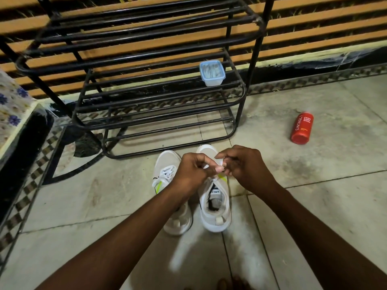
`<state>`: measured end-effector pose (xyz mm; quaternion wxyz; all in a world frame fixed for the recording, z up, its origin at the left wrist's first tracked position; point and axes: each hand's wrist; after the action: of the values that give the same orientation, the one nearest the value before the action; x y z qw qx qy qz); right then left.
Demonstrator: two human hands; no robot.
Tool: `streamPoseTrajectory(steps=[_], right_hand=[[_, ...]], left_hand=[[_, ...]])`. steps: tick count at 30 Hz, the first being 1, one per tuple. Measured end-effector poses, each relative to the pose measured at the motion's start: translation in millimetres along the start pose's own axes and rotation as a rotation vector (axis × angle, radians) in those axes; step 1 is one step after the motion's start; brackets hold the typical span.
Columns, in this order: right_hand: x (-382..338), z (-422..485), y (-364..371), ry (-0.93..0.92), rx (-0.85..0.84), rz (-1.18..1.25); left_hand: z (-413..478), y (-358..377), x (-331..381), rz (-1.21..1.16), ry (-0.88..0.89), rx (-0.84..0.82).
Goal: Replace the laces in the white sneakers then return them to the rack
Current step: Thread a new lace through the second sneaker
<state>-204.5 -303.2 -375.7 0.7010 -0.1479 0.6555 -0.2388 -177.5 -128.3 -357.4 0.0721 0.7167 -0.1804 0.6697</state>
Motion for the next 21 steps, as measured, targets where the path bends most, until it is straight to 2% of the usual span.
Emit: streamPoseTrajectory(steps=[5, 12, 17, 21], right_hand=[[4, 5, -2, 0.092, -0.106, 0.088], [5, 5, -8, 0.181, -0.155, 0.223], [5, 4, -3, 0.143, -0.04, 0.07], [2, 1, 4, -0.003, 0.095, -0.161]], left_hand=[[3, 0, -8, 0.137, 0.053, 0.112], [5, -4, -13, 0.355, 0.161, 0.08], [5, -1, -14, 0.319, 0.181, 0.065], [5, -1, -15, 0.172, 0.169, 0.033]])
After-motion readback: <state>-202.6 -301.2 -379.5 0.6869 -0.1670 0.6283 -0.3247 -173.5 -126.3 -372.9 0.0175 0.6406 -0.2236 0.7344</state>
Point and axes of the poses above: each hand's wrist, its own z-axis towards the middle knuckle, its own y-axis out of the palm, x = y × z, and after that the axes turned 7 degrees about y, right-handed
